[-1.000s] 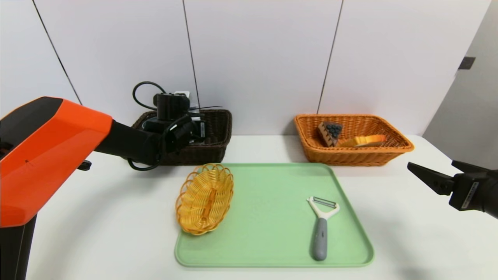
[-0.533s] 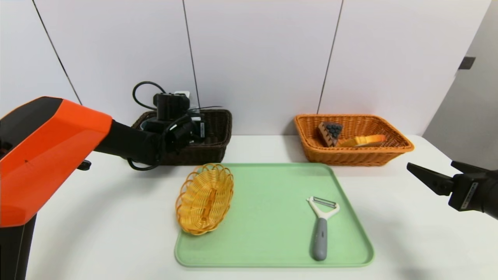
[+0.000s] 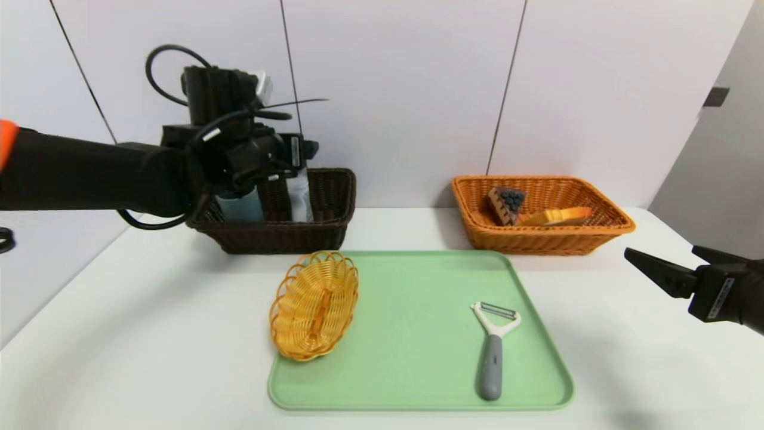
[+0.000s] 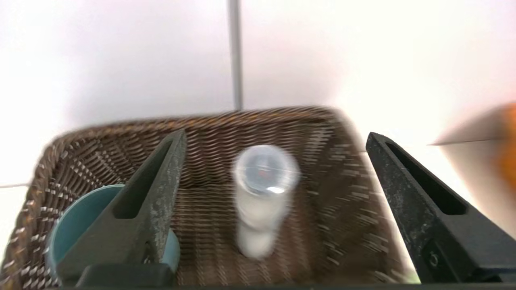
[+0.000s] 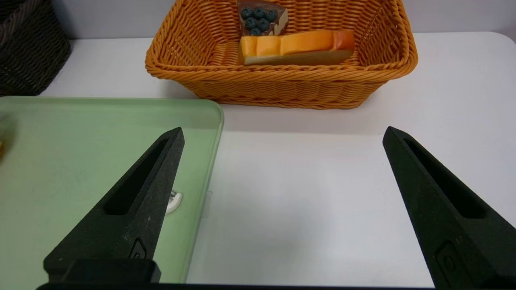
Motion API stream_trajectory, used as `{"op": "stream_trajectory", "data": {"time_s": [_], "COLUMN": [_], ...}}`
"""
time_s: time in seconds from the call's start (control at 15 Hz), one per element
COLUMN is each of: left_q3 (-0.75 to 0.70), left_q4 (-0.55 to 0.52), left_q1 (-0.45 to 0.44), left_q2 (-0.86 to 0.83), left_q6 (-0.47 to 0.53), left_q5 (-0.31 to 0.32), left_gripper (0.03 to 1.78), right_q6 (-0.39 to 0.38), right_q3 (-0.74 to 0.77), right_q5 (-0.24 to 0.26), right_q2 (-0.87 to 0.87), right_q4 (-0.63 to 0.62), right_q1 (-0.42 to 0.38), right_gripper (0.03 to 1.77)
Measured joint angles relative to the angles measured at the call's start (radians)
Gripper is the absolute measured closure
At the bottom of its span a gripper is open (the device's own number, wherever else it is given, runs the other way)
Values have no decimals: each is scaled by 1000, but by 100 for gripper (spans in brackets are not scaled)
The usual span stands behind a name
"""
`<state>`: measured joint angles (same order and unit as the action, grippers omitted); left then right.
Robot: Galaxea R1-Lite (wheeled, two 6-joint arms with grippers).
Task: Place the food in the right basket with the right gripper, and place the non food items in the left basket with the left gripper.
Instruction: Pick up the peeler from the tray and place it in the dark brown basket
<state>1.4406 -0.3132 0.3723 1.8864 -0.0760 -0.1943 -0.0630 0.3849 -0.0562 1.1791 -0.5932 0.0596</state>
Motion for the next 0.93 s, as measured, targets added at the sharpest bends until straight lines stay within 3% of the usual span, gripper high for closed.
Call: {"op": "stream_trajectory", "data": {"time_s": [0.4, 0.73, 0.93], "left_q3": [100, 116, 107], "left_q4": [352, 444, 477], "left_q1": [242, 411, 500], "left_q2": [-219, -244, -227], "left_q6": [-6, -17, -68], "left_q5": [-8, -45, -47], "left_gripper": [16, 14, 14], "right_q6": [1, 2, 3], "right_q3": [7, 34, 129], "right_q5": [0, -1, -6], "right_q2": [2, 4, 5], "right_q4": [0, 12, 110], "right_q1": [1, 0, 0], "right_gripper": [10, 10, 10]}}
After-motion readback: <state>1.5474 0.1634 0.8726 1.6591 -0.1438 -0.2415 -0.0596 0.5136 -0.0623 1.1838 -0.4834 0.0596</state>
